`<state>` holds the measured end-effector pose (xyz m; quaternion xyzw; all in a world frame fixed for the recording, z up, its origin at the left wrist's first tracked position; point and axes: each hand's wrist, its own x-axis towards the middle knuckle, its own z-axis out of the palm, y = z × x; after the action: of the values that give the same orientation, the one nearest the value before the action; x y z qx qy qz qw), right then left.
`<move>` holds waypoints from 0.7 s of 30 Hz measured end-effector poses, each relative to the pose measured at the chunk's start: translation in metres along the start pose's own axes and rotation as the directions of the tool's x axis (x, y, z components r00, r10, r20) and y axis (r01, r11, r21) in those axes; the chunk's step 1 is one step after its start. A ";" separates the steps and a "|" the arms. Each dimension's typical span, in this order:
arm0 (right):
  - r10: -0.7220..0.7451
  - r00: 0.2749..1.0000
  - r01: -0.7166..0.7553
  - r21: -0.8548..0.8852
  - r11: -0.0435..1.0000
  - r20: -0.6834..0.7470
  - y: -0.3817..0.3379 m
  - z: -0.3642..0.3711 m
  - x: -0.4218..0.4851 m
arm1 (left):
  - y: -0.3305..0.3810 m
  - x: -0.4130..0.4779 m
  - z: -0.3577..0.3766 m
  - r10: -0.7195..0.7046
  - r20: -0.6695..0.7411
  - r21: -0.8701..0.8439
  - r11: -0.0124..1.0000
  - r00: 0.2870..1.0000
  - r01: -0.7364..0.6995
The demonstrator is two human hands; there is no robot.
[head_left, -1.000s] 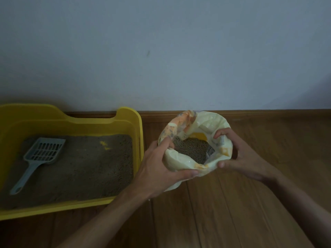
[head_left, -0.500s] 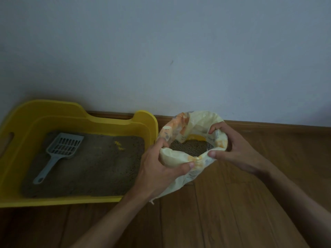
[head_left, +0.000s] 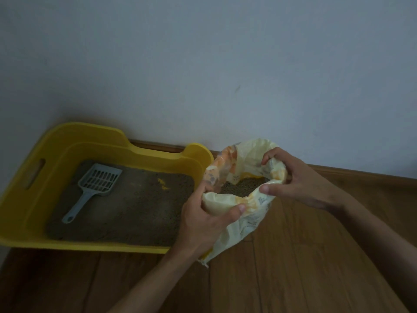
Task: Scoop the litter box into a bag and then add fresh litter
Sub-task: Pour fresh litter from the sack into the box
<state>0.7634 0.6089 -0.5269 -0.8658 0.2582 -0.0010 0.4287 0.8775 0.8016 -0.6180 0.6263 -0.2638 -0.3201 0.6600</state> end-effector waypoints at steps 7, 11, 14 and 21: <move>-0.027 0.997 0.037 -0.155 0.987 0.067 -0.032 -0.001 0.032 | 0.002 0.002 -0.009 -0.050 -0.067 -0.125 0.991 0.997 0.041; -0.076 0.995 0.087 -0.185 0.979 0.066 -0.054 -0.004 0.052 | 0.013 0.007 -0.018 -0.091 -0.133 -0.183 0.981 0.987 0.066; -0.072 0.996 0.081 -0.167 0.983 0.059 -0.059 0.005 0.071 | 0.014 0.017 -0.026 -0.162 -0.209 -0.215 0.970 0.964 0.116; -0.079 0.993 0.097 -0.227 0.969 0.089 -0.067 0.021 0.090 | -0.001 0.018 -0.042 -0.244 -0.210 -0.213 0.956 0.947 0.199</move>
<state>0.8763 0.6181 -0.5102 -0.9197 0.2007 0.0442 0.3345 0.9208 0.8162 -0.6235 0.6199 -0.0801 -0.3400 0.7027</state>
